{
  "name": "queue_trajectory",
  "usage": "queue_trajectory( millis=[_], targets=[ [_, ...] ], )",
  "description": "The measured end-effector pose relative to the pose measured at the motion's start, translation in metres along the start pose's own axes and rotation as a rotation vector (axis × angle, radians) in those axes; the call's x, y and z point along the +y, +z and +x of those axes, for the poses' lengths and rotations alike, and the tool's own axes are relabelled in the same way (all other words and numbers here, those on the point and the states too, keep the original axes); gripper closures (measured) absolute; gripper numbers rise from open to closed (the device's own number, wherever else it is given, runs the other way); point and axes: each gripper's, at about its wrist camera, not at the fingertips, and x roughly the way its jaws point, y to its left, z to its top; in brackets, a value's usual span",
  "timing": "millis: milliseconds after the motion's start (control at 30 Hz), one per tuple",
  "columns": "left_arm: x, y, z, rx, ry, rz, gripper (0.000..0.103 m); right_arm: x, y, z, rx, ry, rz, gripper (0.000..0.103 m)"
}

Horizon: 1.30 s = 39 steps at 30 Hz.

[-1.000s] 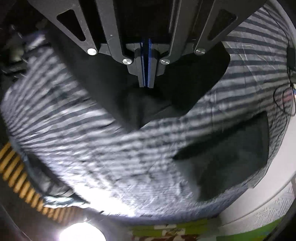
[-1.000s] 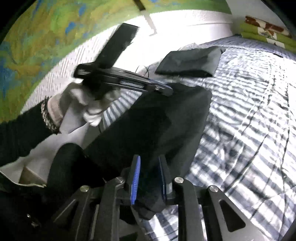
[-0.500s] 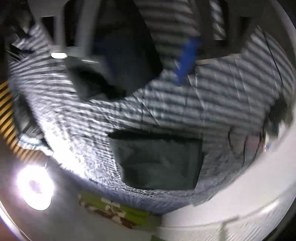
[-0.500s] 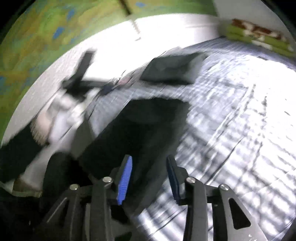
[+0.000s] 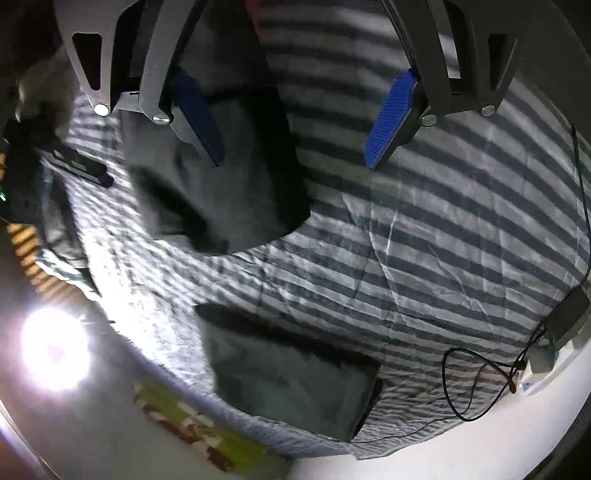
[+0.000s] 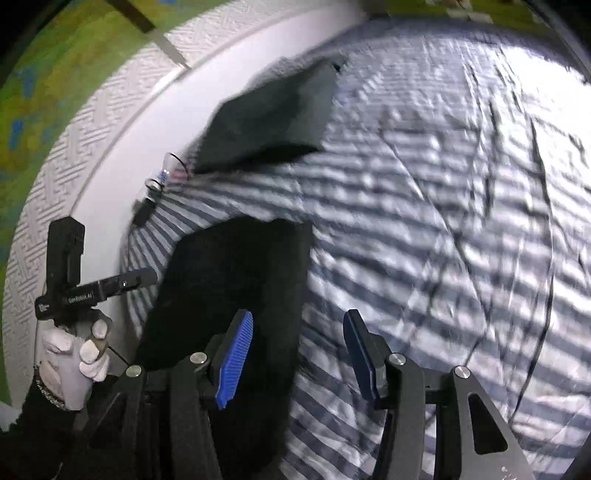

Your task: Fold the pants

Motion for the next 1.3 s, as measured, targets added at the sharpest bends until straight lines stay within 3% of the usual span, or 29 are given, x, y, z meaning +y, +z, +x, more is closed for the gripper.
queue_trajectory(
  millis=[100,167,200,300,400,467,567,667,767,833,900,933,967,1033,1100,1200,1300],
  targets=[
    [0.003,-0.029,-0.017,0.001,-0.043,-0.027,0.024,0.033,0.013,-0.009,0.0,0.054,-0.087,0.056],
    [-0.001,-0.051,-0.025,0.009,-0.075,-0.032,0.045,0.062,0.022,-0.007,0.01,0.076,-0.161,0.062],
    [-0.005,-0.063,-0.027,0.016,-0.085,-0.027,0.062,0.079,0.029,0.0,0.031,0.087,-0.2,0.07],
    [-0.022,-0.086,-0.033,0.007,-0.104,0.0,0.076,0.121,0.045,0.034,0.113,0.107,-0.27,0.08],
    [-0.038,-0.092,-0.037,-0.002,-0.174,0.05,0.077,0.149,0.058,0.077,0.213,0.131,-0.28,0.084],
    [-0.046,-0.094,-0.03,0.021,-0.147,0.107,0.077,0.16,0.061,0.104,0.28,0.137,-0.279,0.085],
    [-0.041,-0.099,-0.009,0.087,-0.145,0.11,0.078,0.165,0.062,0.135,0.322,0.08,-0.292,0.088],
    [-0.039,-0.105,-0.005,0.087,-0.151,0.135,0.078,0.156,0.063,0.159,0.327,-0.012,-0.297,0.103],
    [-0.042,-0.11,-0.006,0.093,-0.143,0.161,0.077,0.145,0.069,0.165,0.292,-0.015,-0.26,0.103],
    [-0.042,-0.11,-0.008,0.116,-0.144,0.176,0.077,0.142,0.077,0.155,0.226,-0.089,-0.264,0.098],
    [-0.04,-0.108,-0.013,0.118,-0.137,0.163,0.077,0.125,0.085,0.131,0.159,-0.062,-0.192,0.097],
    [-0.037,-0.105,-0.018,0.105,-0.142,0.141,0.072,0.116,0.087,0.115,0.132,-0.034,-0.151,0.091],
    [-0.031,-0.098,-0.023,0.084,-0.142,0.109,0.065,0.105,0.088,0.097,0.102,-0.009,-0.116,0.086],
    [-0.02,-0.082,-0.03,0.025,-0.136,0.037,0.021,0.084,0.081,0.058,0.054,0.023,-0.074,0.067],
    [-0.011,-0.067,-0.029,-0.009,-0.137,-0.02,0.018,0.059,0.065,0.027,0.04,0.04,-0.031,0.065],
    [-0.008,-0.048,-0.01,0.026,-0.144,-0.039,0.018,0.026,0.04,0.003,0.06,0.002,0.03,0.064],
    [0.001,-0.037,0.014,0.086,-0.159,-0.09,0.018,0.005,0.016,0.004,0.112,-0.016,0.055,0.064]
  ],
)
